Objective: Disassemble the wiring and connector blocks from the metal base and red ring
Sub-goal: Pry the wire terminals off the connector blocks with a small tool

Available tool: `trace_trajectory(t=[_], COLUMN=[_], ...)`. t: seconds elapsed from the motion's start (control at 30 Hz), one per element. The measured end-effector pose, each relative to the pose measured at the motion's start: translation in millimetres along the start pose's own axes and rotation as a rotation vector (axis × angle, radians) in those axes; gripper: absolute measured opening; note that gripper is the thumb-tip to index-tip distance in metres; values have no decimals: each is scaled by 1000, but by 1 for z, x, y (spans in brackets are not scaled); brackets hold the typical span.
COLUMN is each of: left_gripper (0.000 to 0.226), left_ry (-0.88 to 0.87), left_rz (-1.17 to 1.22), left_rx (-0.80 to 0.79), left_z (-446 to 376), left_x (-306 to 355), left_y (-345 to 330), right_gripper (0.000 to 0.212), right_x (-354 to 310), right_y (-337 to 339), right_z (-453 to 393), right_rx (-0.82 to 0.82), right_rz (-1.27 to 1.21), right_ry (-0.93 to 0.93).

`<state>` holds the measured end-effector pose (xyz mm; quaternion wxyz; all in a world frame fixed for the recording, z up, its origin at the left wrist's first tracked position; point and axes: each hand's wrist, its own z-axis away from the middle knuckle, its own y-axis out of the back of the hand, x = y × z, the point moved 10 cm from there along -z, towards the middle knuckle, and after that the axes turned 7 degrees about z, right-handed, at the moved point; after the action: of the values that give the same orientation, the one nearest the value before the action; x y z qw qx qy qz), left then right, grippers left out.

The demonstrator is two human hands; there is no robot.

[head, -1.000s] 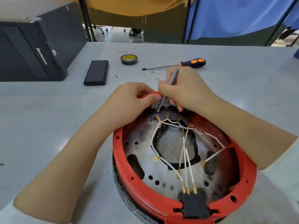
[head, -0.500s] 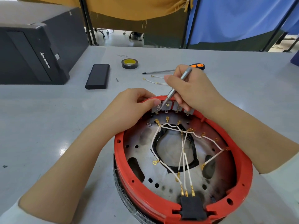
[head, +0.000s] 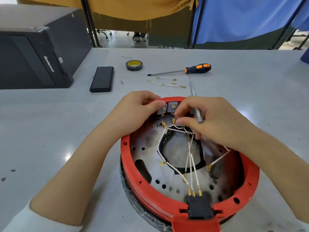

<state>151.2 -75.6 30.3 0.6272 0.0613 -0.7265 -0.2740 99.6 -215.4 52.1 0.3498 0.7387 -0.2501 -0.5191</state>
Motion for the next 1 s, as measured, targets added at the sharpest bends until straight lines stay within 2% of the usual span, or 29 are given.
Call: trace_trajectory(t=[0.07,0.23,0.4,0.53,0.67,0.77,0.87,0.93,1.0], left_gripper=[21,22,21,22,25,28,27,28,30], left_ry=[3,1,0,-6,-11,-52,-253,-386,-444], left_rz=[-3,-7,-8,-4,-12,-17,30,29,-9], left_rx=[2,11,6,2,-4,86,218,217,177], left_z=[0,1,1,1,-1,0,12,20,26], left_x=[0,-1,-1,0,-2,2,28,45,54], left_y=[0,0,1,1,0,7,21,23,19], right_gripper=[17,20,20,19,19,24,33,27,23], right_x=[0,4,2,0,-14,-25,-36,-43,-50], right_y=[8,-4,-8,-9,10,30,43,44,42], right_z=[-1,-2,-3,-3,1,9,15,18,19], right_rx=[64,-31,-54,-69,102,298,415,446,452], right_rz=[84,455,483,412,280,221,249,291,377], right_ry=[-6,-39,-9,-5,53,122,218,277,325])
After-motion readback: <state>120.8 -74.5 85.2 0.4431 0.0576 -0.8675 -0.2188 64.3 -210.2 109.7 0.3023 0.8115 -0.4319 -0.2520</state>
